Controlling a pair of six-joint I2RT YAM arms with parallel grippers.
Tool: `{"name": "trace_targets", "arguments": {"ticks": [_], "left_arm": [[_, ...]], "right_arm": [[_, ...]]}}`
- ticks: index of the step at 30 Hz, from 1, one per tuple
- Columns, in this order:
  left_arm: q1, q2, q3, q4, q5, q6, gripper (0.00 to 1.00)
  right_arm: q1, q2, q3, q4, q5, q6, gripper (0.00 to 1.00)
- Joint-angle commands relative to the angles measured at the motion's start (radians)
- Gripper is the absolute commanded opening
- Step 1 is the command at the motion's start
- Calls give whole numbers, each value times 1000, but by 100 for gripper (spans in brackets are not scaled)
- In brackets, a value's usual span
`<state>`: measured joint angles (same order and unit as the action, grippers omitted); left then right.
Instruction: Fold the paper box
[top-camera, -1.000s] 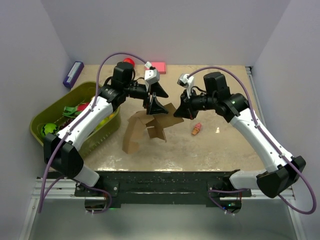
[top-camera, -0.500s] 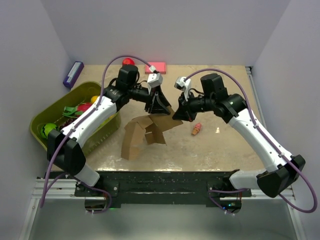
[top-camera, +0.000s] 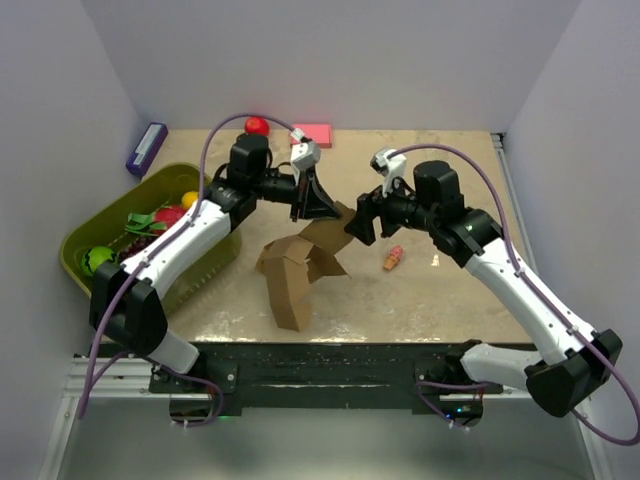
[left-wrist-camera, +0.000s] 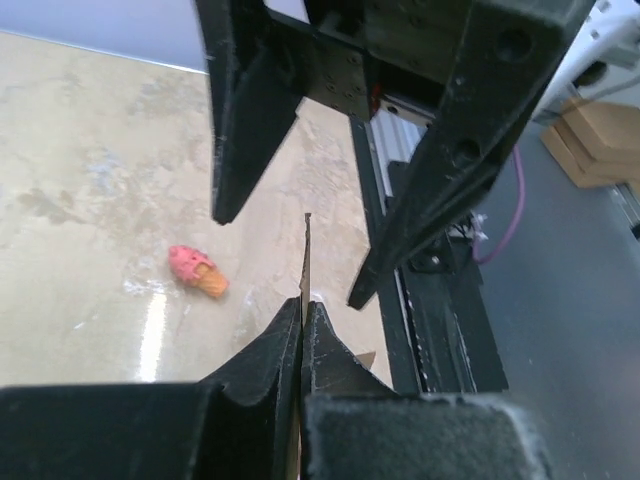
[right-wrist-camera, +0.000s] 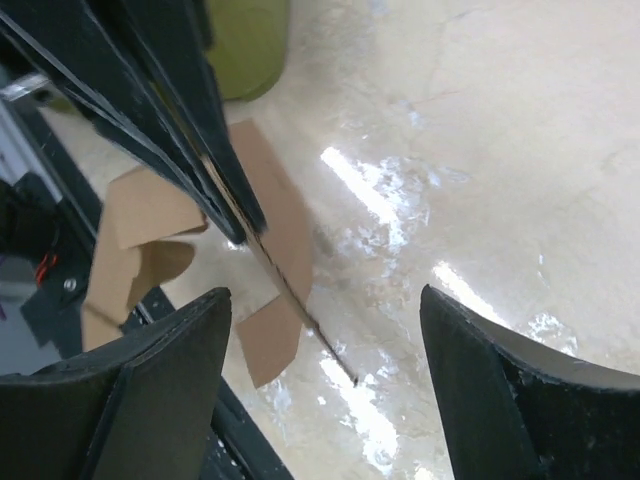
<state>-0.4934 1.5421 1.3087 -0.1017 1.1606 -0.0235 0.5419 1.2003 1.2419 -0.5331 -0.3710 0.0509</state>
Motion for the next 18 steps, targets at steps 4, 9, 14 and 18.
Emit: {"name": "trace_targets", "arguments": {"ticks": [4, 9, 14, 18], "left_arm": [[177, -138, -115, 491, -158, -491, 0], [231, -154, -169, 660, -127, -678, 0], [253, -185, -184, 688, -147, -727, 0], [265, -197, -203, 732, -174, -805, 0]], "right_arm": [[-36, -143, -157, 307, 104, 147, 85], [-40, -154, -339, 516, -5, 109, 85], [-39, -131, -461, 737, -124, 76, 84], [-36, -99, -544, 863, -151, 95, 83]]}}
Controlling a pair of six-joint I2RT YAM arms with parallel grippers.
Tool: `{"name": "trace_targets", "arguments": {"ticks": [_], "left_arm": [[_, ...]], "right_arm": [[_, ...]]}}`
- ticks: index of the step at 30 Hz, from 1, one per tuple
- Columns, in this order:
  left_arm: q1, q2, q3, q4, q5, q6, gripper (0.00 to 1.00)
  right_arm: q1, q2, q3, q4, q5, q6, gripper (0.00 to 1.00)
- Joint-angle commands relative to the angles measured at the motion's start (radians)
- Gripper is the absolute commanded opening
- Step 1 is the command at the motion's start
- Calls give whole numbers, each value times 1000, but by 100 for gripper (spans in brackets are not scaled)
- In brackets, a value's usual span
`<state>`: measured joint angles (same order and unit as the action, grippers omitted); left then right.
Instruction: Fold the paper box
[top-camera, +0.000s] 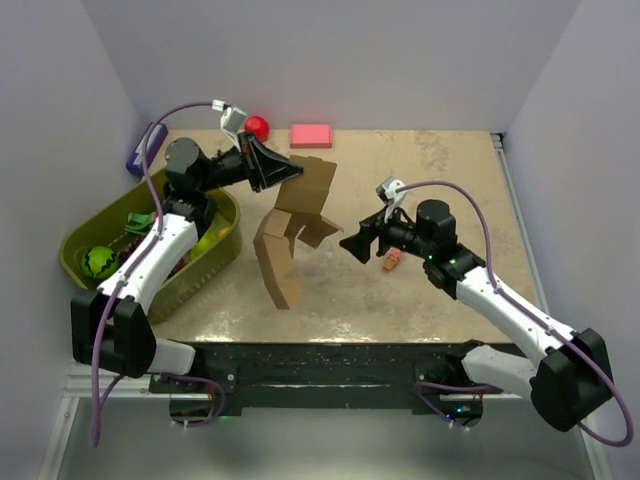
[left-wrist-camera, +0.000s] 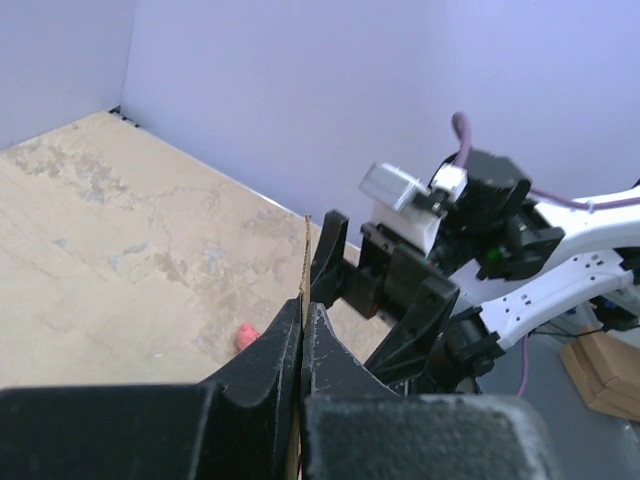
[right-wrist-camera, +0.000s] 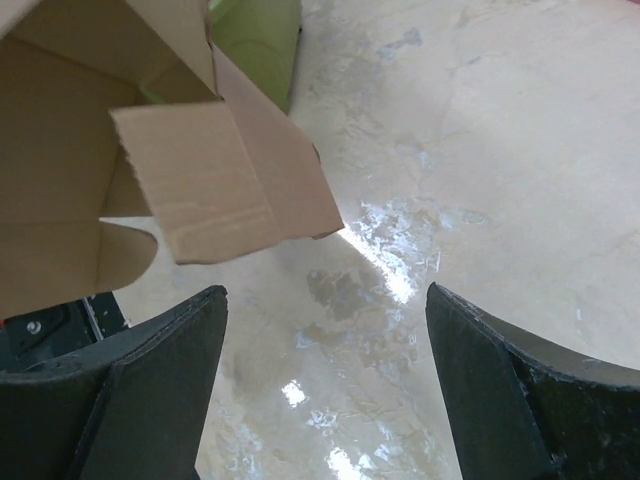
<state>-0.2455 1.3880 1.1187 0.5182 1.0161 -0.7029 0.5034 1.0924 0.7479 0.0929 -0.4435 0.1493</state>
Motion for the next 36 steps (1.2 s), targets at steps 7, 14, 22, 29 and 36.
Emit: {"name": "trace_targets", "arguments": {"ticks": [7, 14, 22, 29, 36], "left_arm": [[20, -55, -30, 138, -42, -185, 0], [20, -67, -57, 178, -40, -220, 0], [35, -57, -89, 296, -30, -289, 0], [80, -56, -62, 165, 27, -114, 48], [97, -225, 79, -472, -236, 575, 93]], "right_arm": [[60, 38, -131, 451, -34, 6, 82], [80, 95, -76, 502, 2, 44, 71], [80, 117, -19, 432, -54, 53, 19], [80, 96, 170, 24, -24, -94, 0], [80, 156, 436, -580, 95, -143, 0]]}}
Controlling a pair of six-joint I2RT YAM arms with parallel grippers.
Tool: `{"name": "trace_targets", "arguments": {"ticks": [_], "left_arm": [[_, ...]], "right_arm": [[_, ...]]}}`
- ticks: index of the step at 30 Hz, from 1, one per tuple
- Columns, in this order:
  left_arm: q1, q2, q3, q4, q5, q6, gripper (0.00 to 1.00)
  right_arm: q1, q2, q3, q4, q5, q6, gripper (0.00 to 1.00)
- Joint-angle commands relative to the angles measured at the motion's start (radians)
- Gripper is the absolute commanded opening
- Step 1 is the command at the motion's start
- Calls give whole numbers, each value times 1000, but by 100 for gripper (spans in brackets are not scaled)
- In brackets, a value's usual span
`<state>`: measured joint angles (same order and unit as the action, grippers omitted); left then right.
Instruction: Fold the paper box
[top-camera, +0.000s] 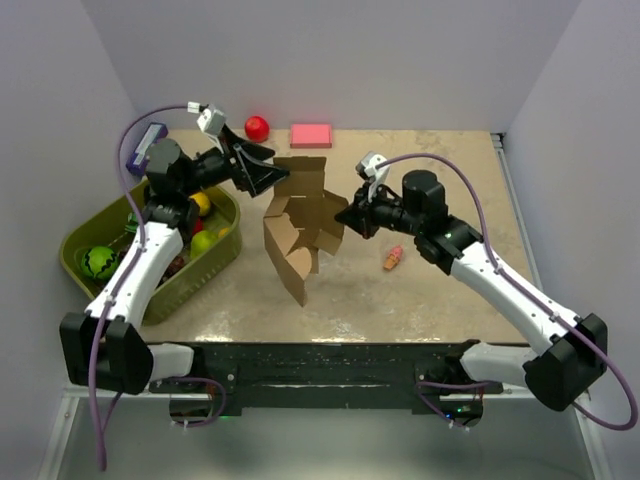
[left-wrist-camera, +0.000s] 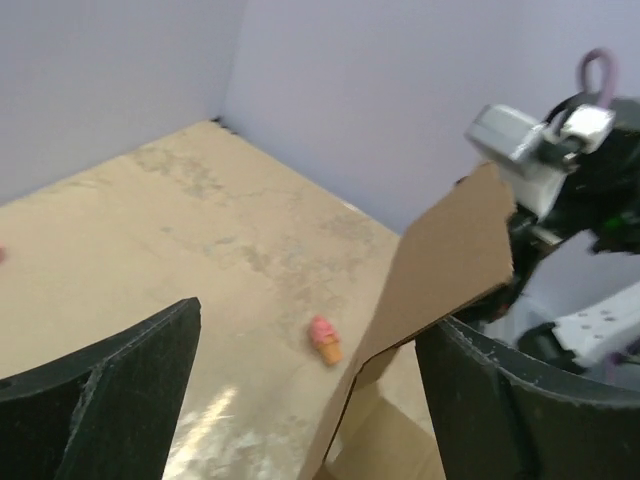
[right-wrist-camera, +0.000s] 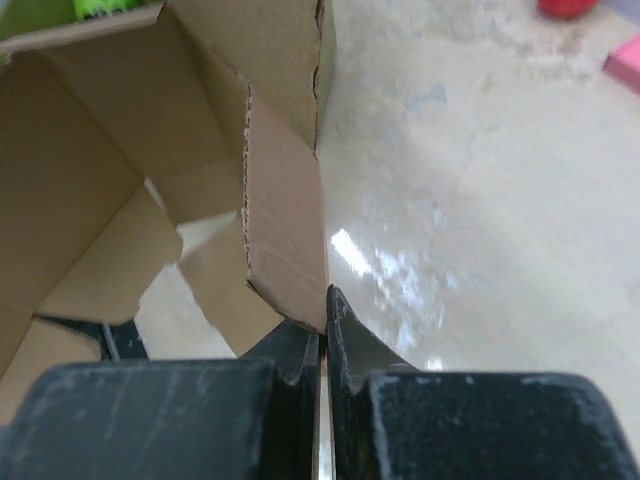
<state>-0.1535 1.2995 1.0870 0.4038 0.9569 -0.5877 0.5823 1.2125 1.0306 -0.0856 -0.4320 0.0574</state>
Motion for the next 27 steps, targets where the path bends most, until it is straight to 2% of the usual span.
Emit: {"name": "trace_targets", "arguments": {"ticks": [1, 4, 7, 8, 10, 13, 19, 27], "left_arm": [[5, -160, 106, -381, -217, 507, 95], [-26, -235, 79, -436, -306, 661, 96], [-165, -276, 64, -499, -394, 846, 96], [-258, -282, 59, -531, -444, 876, 96], [-373, -282, 44, -559, -507, 932, 96], [-461, -263, 28, -566, -543, 963, 96], [-540, -178, -1, -551, -538, 960, 95], [-551, -92, -42, -470, -483, 922, 95]], "right_arm": [[2, 48, 183, -451, 116, -66, 0], [2, 114, 279, -609, 127, -88, 0], [1, 160, 342, -698, 130, -94, 0], [1, 170, 351, -710, 137, -96, 0], [1, 188, 368, -732, 144, -94, 0], [2, 208, 388, -752, 127, -97, 0], [11, 214, 396, -770, 38, -116, 0], [37, 219, 391, -772, 9, -134, 0]]}}
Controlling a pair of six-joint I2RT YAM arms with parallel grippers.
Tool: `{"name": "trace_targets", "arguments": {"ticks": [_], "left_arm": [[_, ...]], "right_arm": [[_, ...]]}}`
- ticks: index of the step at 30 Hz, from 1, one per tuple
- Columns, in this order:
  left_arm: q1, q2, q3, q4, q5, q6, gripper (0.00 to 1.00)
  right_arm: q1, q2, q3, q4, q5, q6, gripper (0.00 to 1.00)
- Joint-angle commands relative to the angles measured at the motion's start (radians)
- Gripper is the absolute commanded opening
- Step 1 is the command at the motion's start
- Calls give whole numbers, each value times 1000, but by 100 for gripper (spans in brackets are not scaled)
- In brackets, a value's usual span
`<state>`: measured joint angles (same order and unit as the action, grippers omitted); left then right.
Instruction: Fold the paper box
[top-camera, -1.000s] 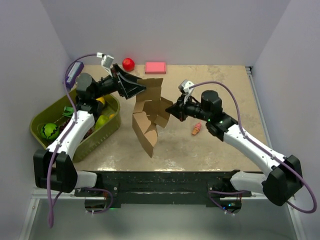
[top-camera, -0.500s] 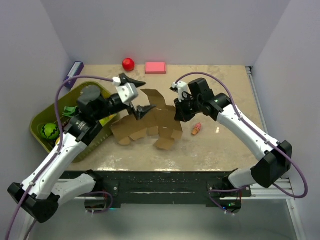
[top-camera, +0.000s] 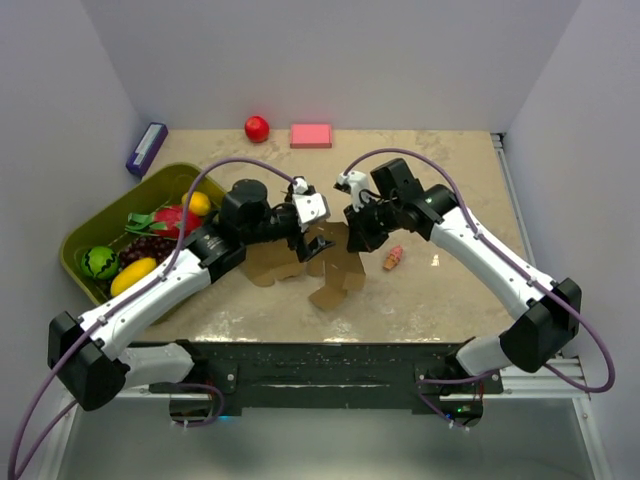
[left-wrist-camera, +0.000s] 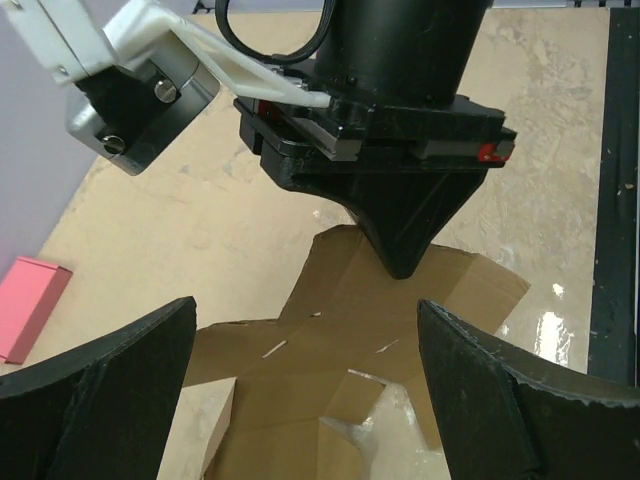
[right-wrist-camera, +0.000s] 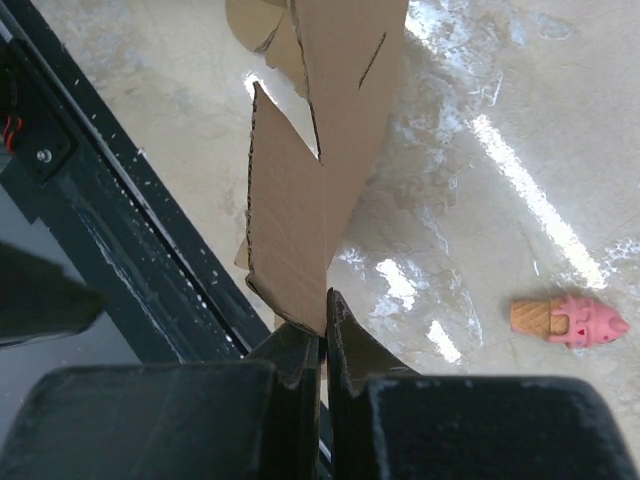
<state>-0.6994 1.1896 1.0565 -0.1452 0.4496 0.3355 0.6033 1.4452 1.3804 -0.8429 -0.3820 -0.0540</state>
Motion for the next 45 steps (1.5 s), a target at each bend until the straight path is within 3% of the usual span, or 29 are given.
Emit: {"name": "trace_targets", "arguments": {"ticks": [1, 6, 11, 18, 24, 25, 27, 28, 29, 32, 33, 36, 40, 42, 45], "left_arm": [[-5, 27, -15, 91, 38, -12, 95], [-6, 54, -27, 99, 60, -23, 89], [-6, 83, -39, 127, 109, -52, 75], [-6, 130, -32, 130, 161, -84, 63], [-6, 134, -42, 130, 170, -89, 7], [-6, 133, -47, 130, 166, -90, 2], [-6, 131, -61, 162, 161, -95, 0], [-6, 127, -67, 167, 147, -101, 0], [-6, 123, -70, 173, 133, -104, 0], [-3, 104, -87, 203, 19, -119, 0], [-2, 99, -92, 220, -20, -134, 0], [1, 81, -122, 287, -141, -185, 0], [5, 59, -182, 397, -288, -256, 0], [18, 56, -197, 436, -337, -300, 0], [61, 42, -225, 507, -368, -389, 0]], "right_arm": [[16, -14, 40, -15, -44, -24, 0], [23, -11, 39, -9, -54, -33, 0], [29, -8, 40, -13, -61, -43, 0], [42, -16, 35, -15, -64, -55, 0], [43, -14, 32, -7, -31, -47, 0], [41, -12, 32, -8, -14, -37, 7], [43, -16, 31, 5, 24, -14, 15], [41, -19, 29, 11, 47, 8, 23], [38, -22, 26, 22, 99, 19, 37], [3, -43, 9, 50, 153, 78, 62], [-40, -61, -1, 59, 152, 95, 66], [-144, -101, -32, 125, 150, 187, 71], [-175, -210, -104, 292, 143, 427, 75], [-175, -247, -215, 480, 88, 559, 75], [-171, -301, -414, 837, -37, 977, 75]]}}
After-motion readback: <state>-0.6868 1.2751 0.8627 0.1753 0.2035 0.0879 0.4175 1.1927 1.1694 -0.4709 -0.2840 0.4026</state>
